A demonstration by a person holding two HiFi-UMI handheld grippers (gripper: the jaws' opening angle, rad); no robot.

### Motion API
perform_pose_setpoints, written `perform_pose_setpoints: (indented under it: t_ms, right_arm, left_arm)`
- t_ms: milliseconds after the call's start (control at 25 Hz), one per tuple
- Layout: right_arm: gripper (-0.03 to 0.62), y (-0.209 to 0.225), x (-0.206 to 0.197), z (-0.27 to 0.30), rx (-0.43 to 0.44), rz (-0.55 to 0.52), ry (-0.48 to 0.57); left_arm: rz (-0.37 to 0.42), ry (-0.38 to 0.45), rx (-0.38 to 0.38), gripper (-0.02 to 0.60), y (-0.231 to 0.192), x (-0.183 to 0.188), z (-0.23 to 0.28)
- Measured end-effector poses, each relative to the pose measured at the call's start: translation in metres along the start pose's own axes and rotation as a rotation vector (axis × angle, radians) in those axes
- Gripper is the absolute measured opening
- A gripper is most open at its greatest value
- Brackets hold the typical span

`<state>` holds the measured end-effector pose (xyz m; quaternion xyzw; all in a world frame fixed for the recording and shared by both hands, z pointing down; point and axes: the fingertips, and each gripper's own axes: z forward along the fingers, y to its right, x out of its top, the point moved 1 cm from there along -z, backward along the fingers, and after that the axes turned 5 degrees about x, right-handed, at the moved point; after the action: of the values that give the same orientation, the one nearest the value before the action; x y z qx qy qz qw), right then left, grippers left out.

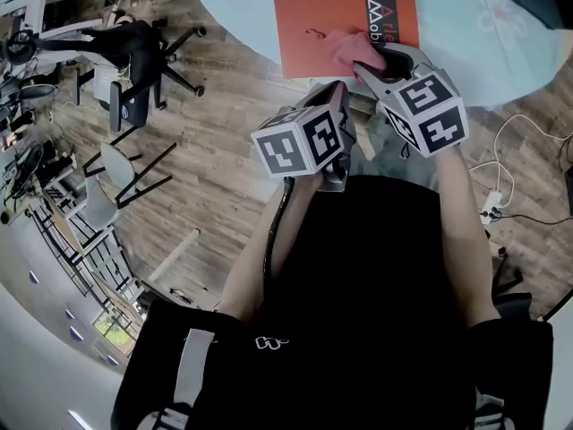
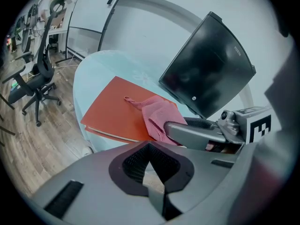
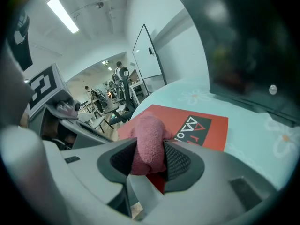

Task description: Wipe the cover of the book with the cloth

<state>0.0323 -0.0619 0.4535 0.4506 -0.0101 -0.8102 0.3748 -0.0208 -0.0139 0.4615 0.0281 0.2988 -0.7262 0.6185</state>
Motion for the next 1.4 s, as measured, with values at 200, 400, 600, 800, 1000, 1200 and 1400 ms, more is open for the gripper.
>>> perform_pose_setpoints:
  t_ms: [200,400,600,800,1000,1200,1400]
  right_arm:
    - [0.169,0.01,-0.008,-0.014,-0.044,0.027,0.018]
    - [0.169,0.015,-0.01,-0.02,-0.07,0.045,0.027]
    - [0.169,0.021,-0.015,-0.029,-0.106,0.066,0.04]
    - [0.169,0.031,-0.021,-0.042,-0.143,0.098,0.061]
    - [0.169,0.038,-0.026,-0.054,-0.175,0.126,0.077]
    - [0.17,0.046,-0.036,-0.068,-0.209,0.152,0.058]
    - [0.164,0.061,-0.035,-0.087,-0.264,0.159,0.056]
  left_arm:
    - [0.019,-0.016,-0.033,0.011,0.01,-0.004,0.006]
    - [0.043,-0.025,-0.049,0.011,0.016,-0.003,0.008]
    - [0.063,-0.035,-0.061,0.011,0.018,-0.002,0.012]
    - [0.092,-0.043,-0.086,0.011,0.03,-0.003,0.016]
    - [0.112,-0.054,-0.1,0.011,0.038,-0.007,0.017]
    - [0.11,-0.05,-0.111,0.011,0.044,-0.007,0.017]
    - [0.105,-0.007,-0.12,0.011,0.051,0.003,0.016]
